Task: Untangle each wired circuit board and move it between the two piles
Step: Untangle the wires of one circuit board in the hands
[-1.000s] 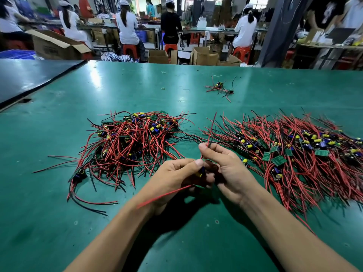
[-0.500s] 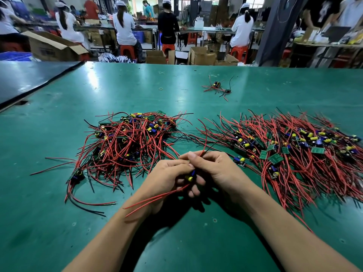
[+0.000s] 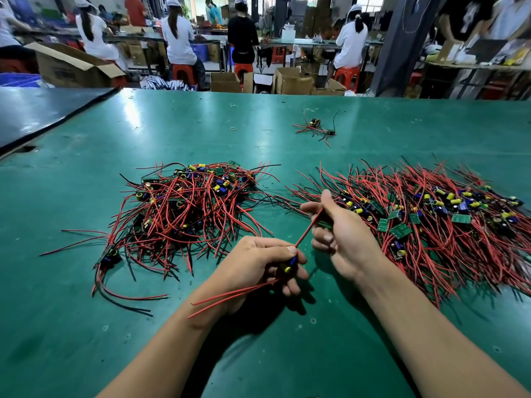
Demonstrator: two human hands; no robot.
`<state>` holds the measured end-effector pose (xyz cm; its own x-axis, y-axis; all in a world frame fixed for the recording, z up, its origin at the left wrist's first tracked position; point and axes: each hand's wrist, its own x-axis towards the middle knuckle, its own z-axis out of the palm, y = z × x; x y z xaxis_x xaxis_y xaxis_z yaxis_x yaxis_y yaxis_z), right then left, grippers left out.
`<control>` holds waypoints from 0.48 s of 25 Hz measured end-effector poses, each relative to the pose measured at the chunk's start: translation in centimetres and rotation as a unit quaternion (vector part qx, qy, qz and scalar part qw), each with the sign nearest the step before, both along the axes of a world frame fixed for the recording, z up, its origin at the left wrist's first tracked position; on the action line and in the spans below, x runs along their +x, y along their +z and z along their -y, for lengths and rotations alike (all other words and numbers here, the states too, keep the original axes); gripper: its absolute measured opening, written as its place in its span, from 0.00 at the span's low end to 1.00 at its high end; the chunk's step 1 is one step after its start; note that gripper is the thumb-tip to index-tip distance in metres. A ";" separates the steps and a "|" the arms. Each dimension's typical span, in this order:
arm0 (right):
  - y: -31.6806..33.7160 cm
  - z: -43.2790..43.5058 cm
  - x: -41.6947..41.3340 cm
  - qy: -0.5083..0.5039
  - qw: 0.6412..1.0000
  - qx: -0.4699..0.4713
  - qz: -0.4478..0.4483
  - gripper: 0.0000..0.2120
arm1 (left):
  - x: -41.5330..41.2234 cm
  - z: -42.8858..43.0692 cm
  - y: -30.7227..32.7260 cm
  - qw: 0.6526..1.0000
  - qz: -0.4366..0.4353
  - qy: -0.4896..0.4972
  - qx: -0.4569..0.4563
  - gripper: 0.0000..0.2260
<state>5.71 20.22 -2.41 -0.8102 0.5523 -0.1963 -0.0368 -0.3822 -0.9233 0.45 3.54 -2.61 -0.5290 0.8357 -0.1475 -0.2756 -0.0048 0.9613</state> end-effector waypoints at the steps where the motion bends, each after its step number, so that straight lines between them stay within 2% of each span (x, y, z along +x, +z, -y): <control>1: 0.3 -0.2 0.1 0.033 0.995 -0.095 -0.012 0.28 | 0.0 0.0 0.0 1.000 0.002 -0.001 0.001 0.10; 3: 0.9 -0.5 0.4 0.090 0.971 -0.218 -0.035 0.26 | 0.0 0.1 -0.1 1.000 0.009 0.005 0.004 0.10; 5: 1.2 -0.7 0.8 0.137 0.958 -0.247 -0.057 0.21 | 0.0 0.2 -0.2 1.000 0.012 0.013 0.005 0.10; 7: 1.2 -0.7 1.1 0.166 0.955 -0.237 -0.063 0.19 | 0.0 0.2 -0.3 1.000 0.010 0.019 0.004 0.09; 9: 1.0 -0.4 0.9 0.163 0.971 -0.169 -0.037 0.21 | 0.0 0.2 -0.2 0.999 0.008 0.036 0.003 0.09; 12: 0.3 1.1 0.7 0.162 0.987 0.009 0.004 0.22 | 0.0 0.2 -0.2 0.998 -0.013 0.064 0.000 0.09</control>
